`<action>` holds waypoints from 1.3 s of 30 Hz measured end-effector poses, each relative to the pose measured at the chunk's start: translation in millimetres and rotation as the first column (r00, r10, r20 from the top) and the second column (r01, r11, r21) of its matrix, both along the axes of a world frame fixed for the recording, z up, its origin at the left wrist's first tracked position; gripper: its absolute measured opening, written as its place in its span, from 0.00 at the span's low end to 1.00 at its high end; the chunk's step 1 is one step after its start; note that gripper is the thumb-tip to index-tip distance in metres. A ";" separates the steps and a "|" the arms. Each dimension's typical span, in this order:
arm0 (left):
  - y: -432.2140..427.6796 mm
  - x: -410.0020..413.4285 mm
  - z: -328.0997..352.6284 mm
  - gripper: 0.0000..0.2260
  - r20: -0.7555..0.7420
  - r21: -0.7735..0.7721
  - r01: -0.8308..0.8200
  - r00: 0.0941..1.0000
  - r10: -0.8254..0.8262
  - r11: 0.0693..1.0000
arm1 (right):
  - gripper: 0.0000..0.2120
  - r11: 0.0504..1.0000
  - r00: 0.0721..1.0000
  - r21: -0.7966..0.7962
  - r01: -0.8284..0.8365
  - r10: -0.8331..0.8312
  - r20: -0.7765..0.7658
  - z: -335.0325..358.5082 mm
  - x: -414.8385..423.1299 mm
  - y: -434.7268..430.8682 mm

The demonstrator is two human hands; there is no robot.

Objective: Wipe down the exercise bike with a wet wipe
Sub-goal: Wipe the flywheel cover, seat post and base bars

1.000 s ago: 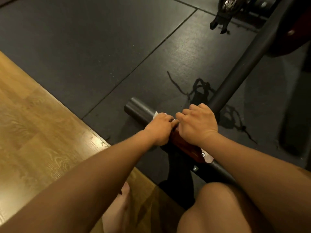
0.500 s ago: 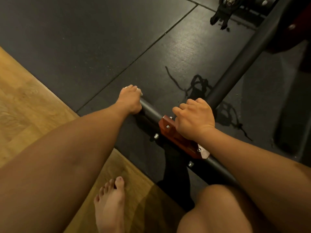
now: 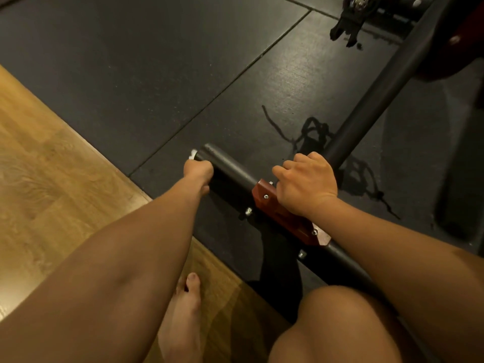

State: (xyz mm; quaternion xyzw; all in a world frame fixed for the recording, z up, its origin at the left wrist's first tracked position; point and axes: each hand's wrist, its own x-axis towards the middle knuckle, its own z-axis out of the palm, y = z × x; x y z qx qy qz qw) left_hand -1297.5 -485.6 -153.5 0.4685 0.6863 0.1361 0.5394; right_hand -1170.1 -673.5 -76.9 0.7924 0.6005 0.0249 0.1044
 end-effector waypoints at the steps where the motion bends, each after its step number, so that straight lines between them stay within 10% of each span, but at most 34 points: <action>1: -16.8 1.4 0.3 0.23 0.069 -0.041 -0.028 0.997 0.031 0.999 | 0.14 1.000 1.000 -0.010 0.001 -0.001 0.002 0.4 -0.6 0.0; 8: -163.0 1.6 -9.9 0.33 0.078 0.027 0.209 0.975 -0.210 0.978 | 0.13 1.000 1.000 -0.004 0.022 -0.022 0.017 -3.7 -2.3 1.2; 13: -193.2 -26.3 -5.8 0.37 -0.186 0.271 0.685 0.726 -0.662 0.676 | 0.14 1.000 0.999 -0.005 0.030 -0.030 0.031 0.2 -2.7 1.5; 19: -110.9 -25.1 -11.0 0.44 -0.742 0.273 0.942 0.334 -0.581 0.192 | 0.13 1.000 1.000 0.025 0.004 -0.004 0.020 -0.8 -2.8 -0.6; 29: -76.2 -20.5 22.4 0.43 -0.804 0.041 0.999 0.040 -0.593 0.012 | 0.12 0.995 0.998 0.100 -0.031 0.025 0.062 -5.8 0.9 -0.1; 35: -28.2 -4.6 14.5 0.26 -0.765 0.296 0.931 0.098 -0.636 -0.212 | 0.10 0.989 0.996 0.142 -0.039 0.026 0.091 -12.5 3.3 -1.3; 39: -53.2 -8.4 -11.4 0.21 -0.666 0.428 0.893 0.209 -0.717 -0.137 | 0.12 0.987 0.995 0.155 -0.043 0.029 0.093 -16.0 2.7 1.7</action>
